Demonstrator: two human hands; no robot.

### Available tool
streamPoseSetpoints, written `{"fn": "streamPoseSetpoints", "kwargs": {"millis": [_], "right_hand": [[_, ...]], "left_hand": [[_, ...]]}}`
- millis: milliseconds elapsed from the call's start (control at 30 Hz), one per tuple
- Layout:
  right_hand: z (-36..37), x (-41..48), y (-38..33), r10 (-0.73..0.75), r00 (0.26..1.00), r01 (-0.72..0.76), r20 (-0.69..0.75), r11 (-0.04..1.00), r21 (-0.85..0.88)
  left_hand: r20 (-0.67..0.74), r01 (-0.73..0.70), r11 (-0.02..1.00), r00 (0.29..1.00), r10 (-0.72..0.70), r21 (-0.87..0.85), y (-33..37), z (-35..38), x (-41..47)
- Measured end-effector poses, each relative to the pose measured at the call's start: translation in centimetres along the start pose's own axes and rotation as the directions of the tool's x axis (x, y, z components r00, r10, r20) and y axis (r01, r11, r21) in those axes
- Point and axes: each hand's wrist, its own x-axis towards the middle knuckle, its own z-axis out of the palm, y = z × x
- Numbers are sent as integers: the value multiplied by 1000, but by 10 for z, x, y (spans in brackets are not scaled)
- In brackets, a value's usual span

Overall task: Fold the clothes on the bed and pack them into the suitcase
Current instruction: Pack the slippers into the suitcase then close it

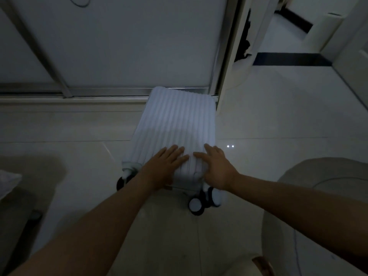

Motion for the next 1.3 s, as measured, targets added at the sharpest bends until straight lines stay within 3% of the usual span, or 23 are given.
{"fn": "streamPoseSetpoints", "kwargs": {"millis": [133, 233, 300, 367, 433, 500, 567, 667, 867, 933, 1000, 1067, 1100, 1200, 1300], "right_hand": [[11, -10, -54, -139, 986, 142, 87, 989, -27], [18, 1, -84, -300, 934, 289, 193, 954, 82], [18, 18, -95, -349, 918, 332, 188, 936, 118], [16, 37, -101, -381, 919, 385, 101, 923, -24], [17, 53, -106, -406, 905, 426, 130, 854, -298], [21, 62, -115, -436, 872, 488, 222, 744, -457], [36, 69, -125, -488, 839, 538, 240, 682, -495], [55, 80, -140, -491, 852, 512, 180, 712, -481], [70, 113, -194, -502, 857, 480, 113, 699, -530], [74, 125, -217, -557, 824, 515, 105, 660, -547], [81, 133, -242, -657, 737, 619, 159, 561, -550], [89, 141, -266, -715, 650, 697, 258, 424, -579], [93, 145, -277, -714, 630, 714, 305, 377, -590], [97, 156, -301, -677, 621, 727, 395, 309, -614], [98, 161, -310, -624, 654, 711, 428, 314, -629]], "left_hand": [[82, 73, 995, 994, -68, -62, -54, -4, -44], [188, 201, 980, 962, -199, 12, -83, -15, -78], [234, 334, 942, 915, -330, 24, -88, -23, -91], [198, 470, 882, 868, -455, -33, -82, -25, -92], [138, 544, 830, 837, -529, -124, -70, -20, -91], [183, 526, 839, 847, -500, -142, -57, -8, -94], [170, 461, 881, 882, -440, -105, -52, 11, -102], [57, 399, 910, 917, -395, -110, -67, 26, -113], [25, 391, 893, 918, -396, -221, -125, 24, -150], [-19, 456, 763, 853, -521, -458, -144, 23, -176], [-33, 485, 498, 692, -722, -719, -158, 23, -201], [44, 528, 289, 529, -847, -799, -171, 32, -220], [102, 567, 225, 487, -867, -792, -178, 43, -226], [322, 608, 47, 483, -815, -793, -190, 76, -233], [562, 444, -373, 447, -696, -815, -186, 94, -230]]}}
